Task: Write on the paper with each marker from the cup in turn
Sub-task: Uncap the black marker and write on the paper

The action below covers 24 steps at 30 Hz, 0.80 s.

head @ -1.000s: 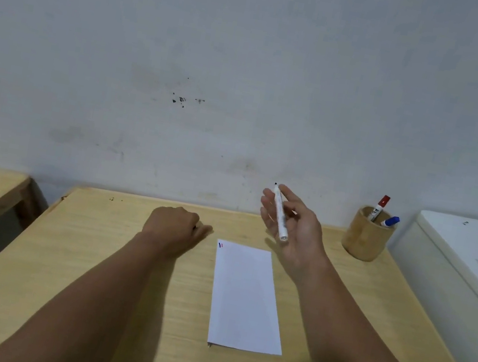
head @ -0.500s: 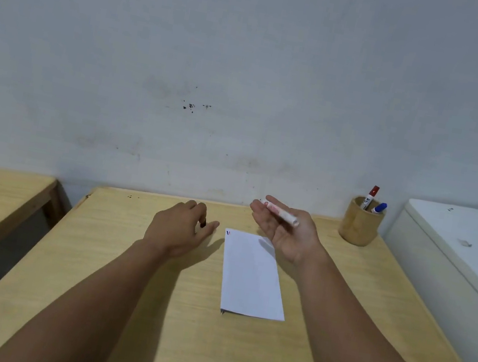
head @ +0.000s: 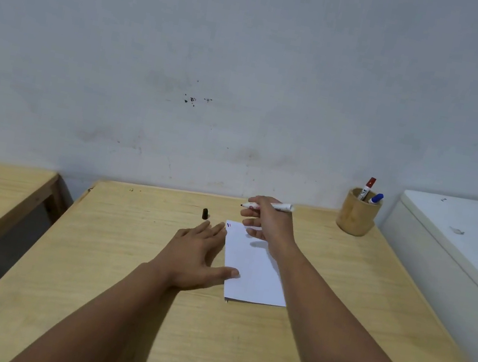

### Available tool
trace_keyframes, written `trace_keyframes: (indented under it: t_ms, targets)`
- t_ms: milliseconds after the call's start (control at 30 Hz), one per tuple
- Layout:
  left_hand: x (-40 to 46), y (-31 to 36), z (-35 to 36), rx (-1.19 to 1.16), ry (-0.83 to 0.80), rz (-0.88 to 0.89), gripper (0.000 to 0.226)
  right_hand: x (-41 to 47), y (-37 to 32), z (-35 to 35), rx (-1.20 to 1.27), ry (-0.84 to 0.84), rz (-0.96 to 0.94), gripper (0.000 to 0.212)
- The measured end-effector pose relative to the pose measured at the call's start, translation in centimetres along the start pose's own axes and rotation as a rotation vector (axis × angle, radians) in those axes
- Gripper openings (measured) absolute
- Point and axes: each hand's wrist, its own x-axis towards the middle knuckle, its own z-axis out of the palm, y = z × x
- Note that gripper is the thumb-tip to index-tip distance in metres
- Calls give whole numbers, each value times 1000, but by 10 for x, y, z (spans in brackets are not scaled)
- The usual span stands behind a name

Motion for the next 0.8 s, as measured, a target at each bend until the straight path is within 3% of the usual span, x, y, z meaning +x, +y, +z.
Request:
trace_keyframes:
  t_ms: [133, 333, 500, 633, 800]
  targets:
    - [2, -8, -2, 48, 46, 43, 94, 10, 18, 10, -128, 56, -82, 40]
    - [2, -12, -3, 128, 55, 88, 92, 19, 35, 20, -131, 46, -143, 27]
    - [-3, -9, -5, 92, 57, 84, 93, 19, 54, 24, -343, 109, -195, 47]
    - [-6, -13, 4, 87, 19, 40, 103, 17, 56, 21, -274, 96, -206, 30]
    - [-11, -14, 10, 114, -4, -29, 114, 19, 59, 20, -305, 100, -187, 30]
